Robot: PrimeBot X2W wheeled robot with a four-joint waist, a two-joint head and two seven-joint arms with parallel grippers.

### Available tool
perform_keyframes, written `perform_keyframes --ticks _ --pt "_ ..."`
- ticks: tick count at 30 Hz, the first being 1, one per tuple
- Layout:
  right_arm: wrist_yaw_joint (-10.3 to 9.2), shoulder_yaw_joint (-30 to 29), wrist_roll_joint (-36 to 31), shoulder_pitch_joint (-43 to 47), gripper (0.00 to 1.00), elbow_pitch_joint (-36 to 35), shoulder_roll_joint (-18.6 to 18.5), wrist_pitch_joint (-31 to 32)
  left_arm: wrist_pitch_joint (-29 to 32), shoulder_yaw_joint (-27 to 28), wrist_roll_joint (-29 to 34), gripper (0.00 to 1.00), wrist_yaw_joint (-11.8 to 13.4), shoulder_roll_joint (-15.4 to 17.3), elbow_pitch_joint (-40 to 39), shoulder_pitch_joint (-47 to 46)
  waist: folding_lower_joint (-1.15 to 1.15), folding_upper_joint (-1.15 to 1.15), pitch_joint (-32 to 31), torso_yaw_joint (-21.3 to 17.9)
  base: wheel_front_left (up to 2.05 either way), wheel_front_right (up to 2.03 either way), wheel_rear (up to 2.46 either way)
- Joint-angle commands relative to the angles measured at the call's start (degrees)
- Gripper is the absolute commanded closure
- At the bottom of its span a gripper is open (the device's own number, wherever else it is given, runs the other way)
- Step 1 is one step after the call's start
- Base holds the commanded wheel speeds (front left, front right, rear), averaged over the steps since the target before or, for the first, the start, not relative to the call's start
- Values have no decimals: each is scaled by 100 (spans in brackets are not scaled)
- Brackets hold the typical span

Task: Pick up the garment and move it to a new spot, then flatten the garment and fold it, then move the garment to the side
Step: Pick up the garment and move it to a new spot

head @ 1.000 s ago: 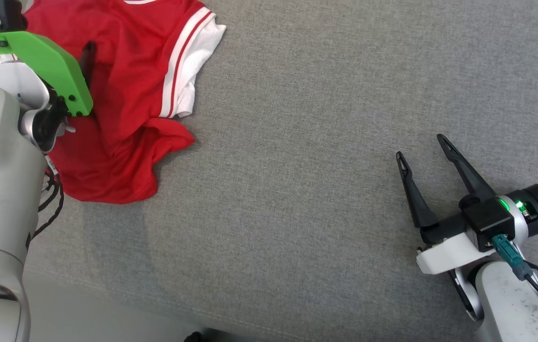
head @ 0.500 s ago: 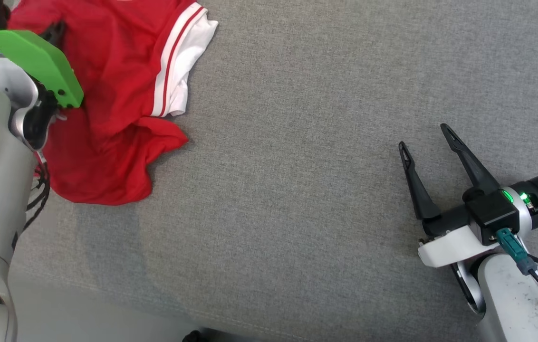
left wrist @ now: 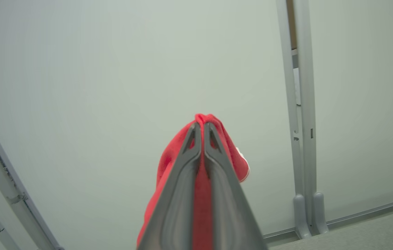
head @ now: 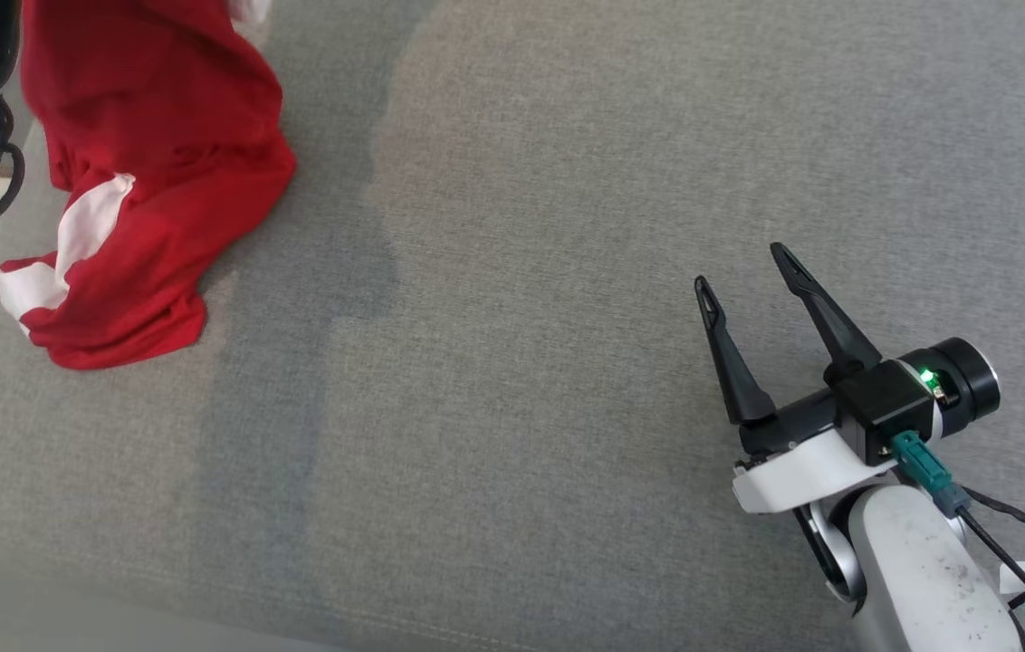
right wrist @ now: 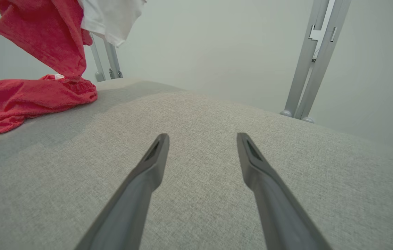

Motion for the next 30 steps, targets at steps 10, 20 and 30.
perform_keyframes --ticks 10,20,30 --pt "1 112 257 -103 0 -6 251 -1 -10 -332 182 100 -8 -27 -1330 -50 0 0 -799 -1446 0 0 0" --pt "1 -14 723 60 0 -215 264 -1 18 -1460 -403 100 -8 -30 -1814 255 0 0 -907 -2572 0 0 0" --pt "1 -299 884 260 0 -368 267 -1 -2 -2033 -768 100 21 -371 -1233 1491 0 0 -790 -3430 0 0 0"
